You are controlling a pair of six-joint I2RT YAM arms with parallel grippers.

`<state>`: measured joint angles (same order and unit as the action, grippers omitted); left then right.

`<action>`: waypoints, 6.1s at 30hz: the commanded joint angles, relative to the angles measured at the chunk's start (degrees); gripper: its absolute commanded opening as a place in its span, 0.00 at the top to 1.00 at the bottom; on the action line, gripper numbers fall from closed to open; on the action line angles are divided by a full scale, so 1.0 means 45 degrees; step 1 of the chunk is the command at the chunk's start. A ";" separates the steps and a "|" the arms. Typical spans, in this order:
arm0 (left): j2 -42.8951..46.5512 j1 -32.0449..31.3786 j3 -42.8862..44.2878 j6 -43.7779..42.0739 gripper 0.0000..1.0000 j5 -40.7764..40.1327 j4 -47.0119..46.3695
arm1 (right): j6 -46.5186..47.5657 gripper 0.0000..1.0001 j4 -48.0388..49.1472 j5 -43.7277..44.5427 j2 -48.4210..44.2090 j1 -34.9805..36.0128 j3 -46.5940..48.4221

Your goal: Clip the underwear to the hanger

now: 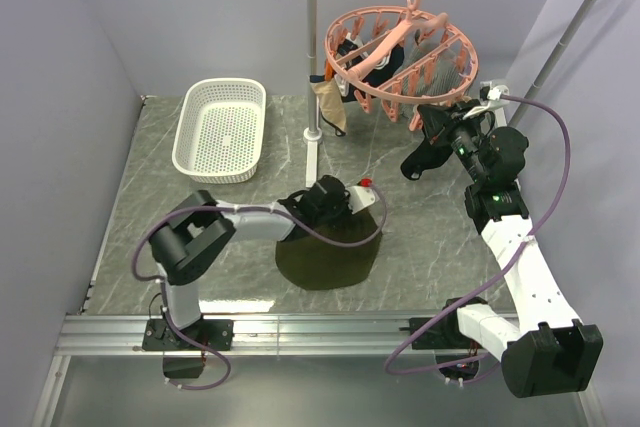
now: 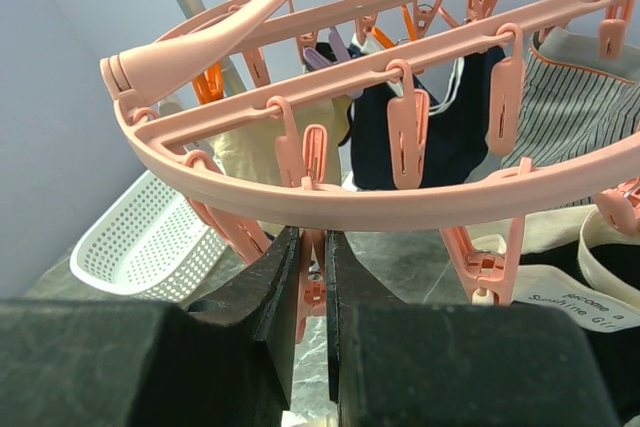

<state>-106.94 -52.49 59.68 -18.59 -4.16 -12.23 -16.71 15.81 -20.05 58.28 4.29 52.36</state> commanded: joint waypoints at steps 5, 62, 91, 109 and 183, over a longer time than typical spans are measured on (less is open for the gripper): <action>0.1907 -0.0016 -0.1366 -0.4109 1.00 0.0221 -0.5404 | -0.0330 1.00 -0.0272 -0.0368 -0.0354 0.0041 0.0123; -0.0475 0.0375 0.1386 -0.7841 1.00 0.5164 -1.3767 | -0.0388 1.00 -0.0174 -0.2438 -0.0627 0.0022 -0.0190; -0.0710 0.0414 0.2031 -0.7119 1.00 0.5085 -1.3512 | -0.0173 1.00 -0.0272 -0.2516 -0.0295 0.0022 0.0162; -0.0455 0.0375 0.1991 -0.6554 1.00 0.5261 -1.3708 | 0.0041 1.00 -0.0116 -0.2712 -0.0275 0.0022 0.0181; 0.4327 0.0919 -0.1250 0.0337 0.42 0.5161 -0.8523 | 0.1115 0.57 -0.0799 -0.1735 -0.0080 -0.0134 0.0611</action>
<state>-92.29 -50.74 55.11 -28.42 16.78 -58.41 -13.34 11.77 -28.53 58.08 4.21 52.40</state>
